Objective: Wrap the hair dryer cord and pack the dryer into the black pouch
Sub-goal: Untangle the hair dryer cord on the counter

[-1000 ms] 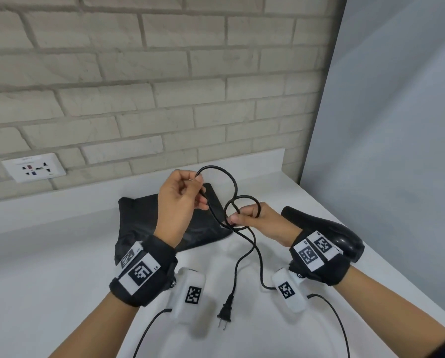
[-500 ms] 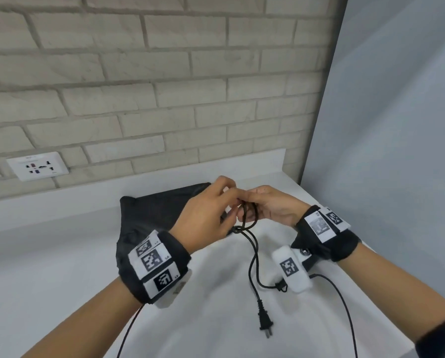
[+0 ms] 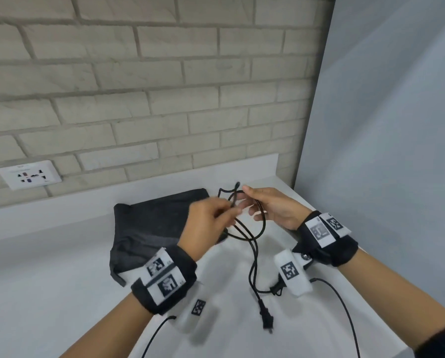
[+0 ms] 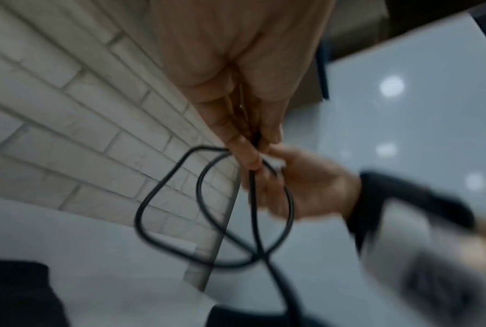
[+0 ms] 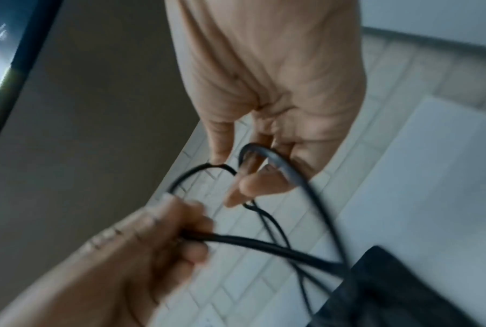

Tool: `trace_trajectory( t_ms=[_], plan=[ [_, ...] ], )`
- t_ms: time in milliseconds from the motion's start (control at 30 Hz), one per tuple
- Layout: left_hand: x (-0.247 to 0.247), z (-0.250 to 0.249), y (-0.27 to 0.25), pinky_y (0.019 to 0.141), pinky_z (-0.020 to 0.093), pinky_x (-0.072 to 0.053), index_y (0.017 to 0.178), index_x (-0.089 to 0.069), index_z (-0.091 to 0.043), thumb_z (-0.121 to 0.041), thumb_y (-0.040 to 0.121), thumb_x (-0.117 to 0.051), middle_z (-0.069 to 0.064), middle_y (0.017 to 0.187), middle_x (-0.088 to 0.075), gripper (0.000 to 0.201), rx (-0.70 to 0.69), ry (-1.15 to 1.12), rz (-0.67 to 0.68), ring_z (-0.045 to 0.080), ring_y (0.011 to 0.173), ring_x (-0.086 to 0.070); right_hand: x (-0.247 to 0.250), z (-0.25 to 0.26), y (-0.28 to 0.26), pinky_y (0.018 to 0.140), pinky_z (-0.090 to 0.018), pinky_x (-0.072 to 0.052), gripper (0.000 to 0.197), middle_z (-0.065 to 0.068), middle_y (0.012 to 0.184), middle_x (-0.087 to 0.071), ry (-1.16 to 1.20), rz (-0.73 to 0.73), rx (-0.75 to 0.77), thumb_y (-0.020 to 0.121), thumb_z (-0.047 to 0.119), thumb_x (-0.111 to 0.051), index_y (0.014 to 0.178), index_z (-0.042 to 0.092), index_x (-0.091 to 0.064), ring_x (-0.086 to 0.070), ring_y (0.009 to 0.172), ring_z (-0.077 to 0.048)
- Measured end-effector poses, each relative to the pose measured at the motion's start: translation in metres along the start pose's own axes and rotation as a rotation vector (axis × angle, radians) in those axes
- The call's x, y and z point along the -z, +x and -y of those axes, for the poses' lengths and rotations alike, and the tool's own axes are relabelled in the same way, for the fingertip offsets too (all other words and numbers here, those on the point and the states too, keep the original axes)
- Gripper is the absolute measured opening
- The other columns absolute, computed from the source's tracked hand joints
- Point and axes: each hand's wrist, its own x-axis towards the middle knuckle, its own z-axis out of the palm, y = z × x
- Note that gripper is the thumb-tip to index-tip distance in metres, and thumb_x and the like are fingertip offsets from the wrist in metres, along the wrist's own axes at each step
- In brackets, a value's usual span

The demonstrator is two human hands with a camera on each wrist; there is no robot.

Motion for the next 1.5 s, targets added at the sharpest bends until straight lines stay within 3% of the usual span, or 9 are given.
trace_trajectory(
  t_ms=[167, 400, 600, 733, 833, 1000, 1200, 1333, 1500],
  plan=[
    [0.026, -0.021, 0.025, 0.057, 0.016, -0.056, 0.076, -0.065, 0.001, -0.011, 0.085, -0.062, 0.013, 0.07, -0.065, 0.015, 0.225, -0.41, -0.079, 0.008, 0.052, -0.064, 0.0, -0.023, -0.009, 0.092, -0.028, -0.039, 0.023, 0.001, 0.105, -0.068, -0.259, 0.076, -0.019, 0.086, 0.026, -0.062, 0.107, 0.02, -0.062, -0.06, 0.096, -0.01],
    [0.049, -0.026, 0.04, 0.055, 0.01, -0.054, 0.075, -0.062, -0.004, -0.016, 0.088, -0.058, 0.0, 0.057, -0.066, 0.018, 0.397, -0.73, -0.186, 0.005, 0.052, -0.065, -0.014, -0.049, -0.01, 0.081, -0.023, -0.045, 0.021, -0.006, 0.084, -0.072, -0.125, 0.023, 0.069, 0.091, 0.013, -0.056, 0.104, -0.001, -0.064, -0.068, 0.073, -0.006],
    [0.075, 0.013, 0.041, 0.055, 0.015, -0.056, 0.078, -0.057, -0.004, -0.015, 0.093, -0.051, 0.002, 0.055, -0.065, 0.019, 0.688, -1.181, -0.417, 0.008, 0.052, -0.067, -0.007, -0.045, -0.007, 0.065, -0.022, -0.054, 0.015, 0.001, 0.055, -0.061, 0.084, -0.077, 0.12, 0.095, 0.016, -0.047, 0.101, 0.006, -0.056, -0.062, 0.054, -0.015],
    [0.073, 0.036, 0.012, 0.053, 0.022, -0.055, 0.085, -0.064, -0.005, -0.029, 0.092, -0.053, 0.0, 0.062, -0.068, 0.027, 0.72, -0.379, -0.169, 0.013, 0.057, -0.066, -0.004, -0.045, -0.005, 0.065, -0.03, -0.058, 0.024, 0.008, 0.045, -0.04, 0.093, -0.046, 0.139, 0.099, 0.016, -0.038, 0.104, 0.005, -0.058, -0.043, 0.04, -0.007],
    [0.062, 0.039, -0.01, 0.061, 0.029, -0.049, 0.091, -0.062, -0.009, -0.031, 0.089, -0.057, 0.0, 0.084, -0.064, 0.022, 0.278, 0.509, -0.261, 0.02, 0.071, -0.062, -0.004, -0.045, -0.004, 0.052, -0.024, -0.053, 0.027, 0.01, 0.044, -0.03, 0.105, -0.02, 0.093, 0.1, 0.017, -0.034, 0.105, 0.004, -0.058, -0.029, 0.036, -0.003],
    [0.027, 0.008, -0.016, 0.068, 0.028, -0.048, 0.1, -0.063, -0.016, -0.03, 0.085, -0.057, -0.003, 0.097, -0.062, 0.021, -0.125, 0.522, -0.059, 0.015, 0.088, -0.056, -0.013, -0.041, -0.004, 0.038, -0.016, -0.027, 0.032, 0.011, 0.042, -0.024, 0.07, 0.037, 0.001, 0.1, 0.019, -0.032, 0.099, 0.008, -0.061, -0.02, 0.036, -0.003],
    [-0.008, 0.008, -0.006, 0.065, 0.024, -0.037, 0.109, -0.055, -0.02, -0.036, 0.093, -0.048, -0.004, 0.1, -0.064, 0.024, -0.069, 0.701, 0.132, 0.016, 0.092, -0.049, -0.012, -0.037, -0.008, 0.037, -0.016, -0.023, 0.031, 0.01, 0.042, -0.022, 0.044, 0.098, 0.001, 0.098, 0.02, -0.036, 0.094, 0.007, -0.064, -0.018, 0.035, -0.004],
    [0.002, 0.01, -0.005, 0.068, 0.025, -0.04, 0.102, -0.064, -0.022, -0.033, 0.093, -0.046, -0.004, 0.093, -0.067, 0.022, -0.048, 0.664, 0.216, 0.015, 0.088, -0.052, -0.007, -0.043, -0.004, 0.039, -0.019, -0.041, 0.008, 0.006, 0.042, -0.042, -0.106, -0.002, 0.116, 0.09, 0.017, -0.058, 0.089, 0.011, -0.063, -0.035, 0.033, -0.006],
    [0.033, 0.009, -0.004, 0.072, 0.029, -0.048, 0.094, -0.068, -0.026, -0.031, 0.089, -0.052, -0.009, 0.079, -0.066, 0.018, 0.043, 0.616, 0.238, 0.014, 0.082, -0.06, 0.002, -0.045, 0.008, 0.066, -0.02, -0.051, 0.011, -0.006, 0.074, -0.068, -0.17, -0.087, 0.176, 0.089, 0.014, -0.057, 0.084, 0.013, -0.067, -0.065, 0.058, -0.01]
  ],
)
